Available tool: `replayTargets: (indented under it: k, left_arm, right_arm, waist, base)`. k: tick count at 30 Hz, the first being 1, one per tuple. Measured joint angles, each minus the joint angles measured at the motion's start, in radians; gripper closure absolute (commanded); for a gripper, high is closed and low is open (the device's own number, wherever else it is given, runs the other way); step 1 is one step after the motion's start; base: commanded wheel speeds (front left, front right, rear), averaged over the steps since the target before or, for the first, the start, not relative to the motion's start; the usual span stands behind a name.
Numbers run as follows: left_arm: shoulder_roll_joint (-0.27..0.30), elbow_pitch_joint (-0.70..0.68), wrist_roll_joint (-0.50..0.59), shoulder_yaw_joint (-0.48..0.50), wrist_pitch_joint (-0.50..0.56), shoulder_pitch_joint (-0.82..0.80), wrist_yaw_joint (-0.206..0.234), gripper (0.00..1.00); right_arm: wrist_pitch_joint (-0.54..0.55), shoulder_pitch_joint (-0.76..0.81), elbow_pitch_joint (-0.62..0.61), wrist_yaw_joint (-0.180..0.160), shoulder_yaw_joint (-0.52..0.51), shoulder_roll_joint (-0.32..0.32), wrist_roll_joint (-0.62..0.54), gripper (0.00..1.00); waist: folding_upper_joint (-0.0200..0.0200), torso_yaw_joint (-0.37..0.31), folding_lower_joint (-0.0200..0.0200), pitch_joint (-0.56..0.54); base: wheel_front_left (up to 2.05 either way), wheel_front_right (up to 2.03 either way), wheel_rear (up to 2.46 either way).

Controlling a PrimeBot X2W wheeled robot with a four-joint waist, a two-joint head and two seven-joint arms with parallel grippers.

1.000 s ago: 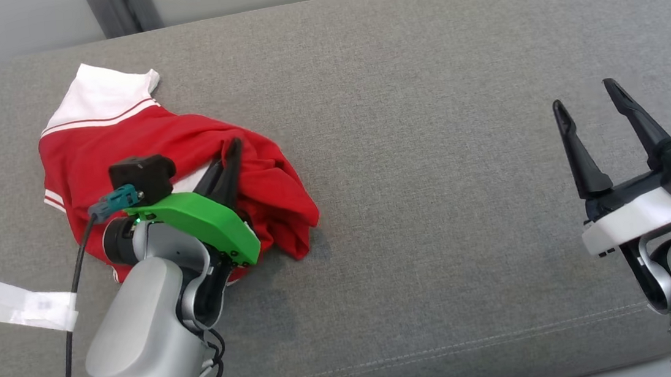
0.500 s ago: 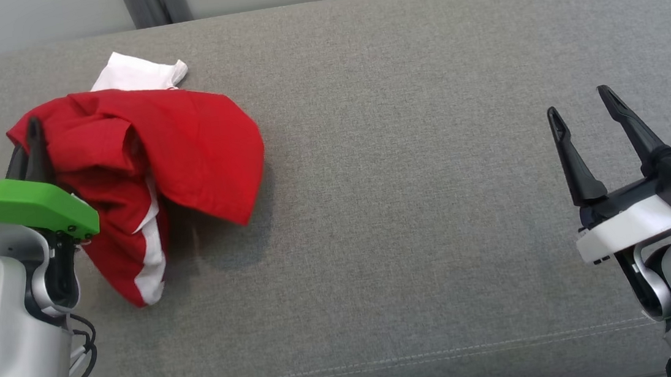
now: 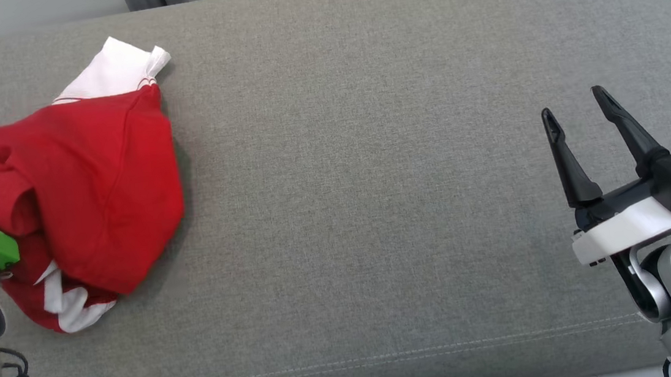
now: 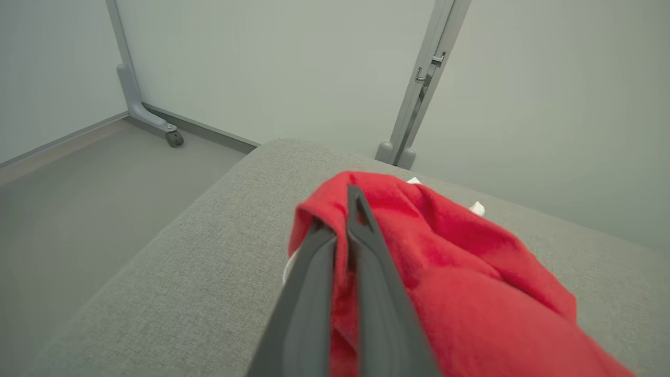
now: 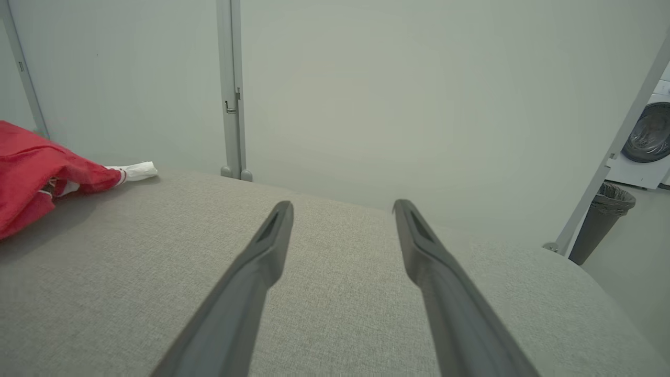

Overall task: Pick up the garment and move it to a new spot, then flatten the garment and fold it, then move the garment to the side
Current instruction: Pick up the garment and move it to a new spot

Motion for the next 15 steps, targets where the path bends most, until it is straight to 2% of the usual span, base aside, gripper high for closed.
replayTargets:
  k: [1, 2, 3, 4, 5, 6, 7, 15]
  left_arm:
    - [0.004, 0.007, -0.004, 0.006, 0.001, 0.008, 0.002, 1.0]
    - [0.004, 0.012, -0.006, 0.008, 0.001, 0.017, 0.002, 0.89]
    - [0.003, 0.021, -0.009, 0.007, 0.002, 0.022, 0.002, 0.7]
    - [0.002, 0.029, -0.011, 0.006, 0.004, 0.024, 0.002, 0.55]
    - [0.0, 0.032, -0.011, 0.005, 0.009, 0.026, 0.002, 0.47]
    - [-0.002, 0.036, -0.012, 0.003, 0.01, 0.026, 0.002, 0.16]
    - [-0.003, 0.042, -0.012, -0.001, 0.012, 0.028, 0.002, 0.02]
    - [-0.002, 0.061, -0.016, -0.03, 0.052, 0.043, -0.004, 0.0]
  right_arm:
    - [0.0, 0.0, -0.002, 0.0, 0.004, 0.001, 0.0, 0.0]
    - [0.0, 0.0, -0.005, 0.0, 0.006, 0.002, 0.0, 0.0]
    - [0.0, 0.0, -0.006, 0.0, 0.006, 0.003, -0.001, 0.0]
    - [0.0, 0.0, -0.006, 0.0, 0.006, 0.003, -0.002, 0.0]
    - [0.0, 0.0, -0.006, 0.0, 0.006, 0.003, -0.002, 0.0]
    - [-0.001, -0.001, -0.004, 0.0, 0.006, 0.003, -0.002, 0.0]
    - [-0.001, -0.001, -0.001, 0.0, 0.007, 0.004, -0.003, 0.0]
    - [-0.001, -0.005, 0.008, -0.002, -0.002, 0.005, -0.003, 0.0]
  waist:
    - [0.0, -0.001, 0.0, 0.005]
    - [0.0, -0.001, 0.0, 0.01]
    - [0.0, -0.002, 0.0, 0.016]
    - [0.0, -0.003, 0.0, 0.021]
    - [0.0, -0.003, 0.0, 0.027]
    - [0.0, -0.003, 0.0, 0.031]
    - [0.0, -0.004, 0.0, 0.035]
    - [0.0, -0.003, 0.0, 0.039]
  base:
    - [0.0, 0.0, 0.0]
    - [0.0, 0.0, 0.0]
    - [0.0, 0.0, 0.0]
    - [0.0, 0.0, 0.0]
    - [0.0, 0.0, 0.0]
    - [0.0, 0.0, 0.0]
    - [0.0, 0.0, 0.0]
    - [0.0, 0.0, 0.0]
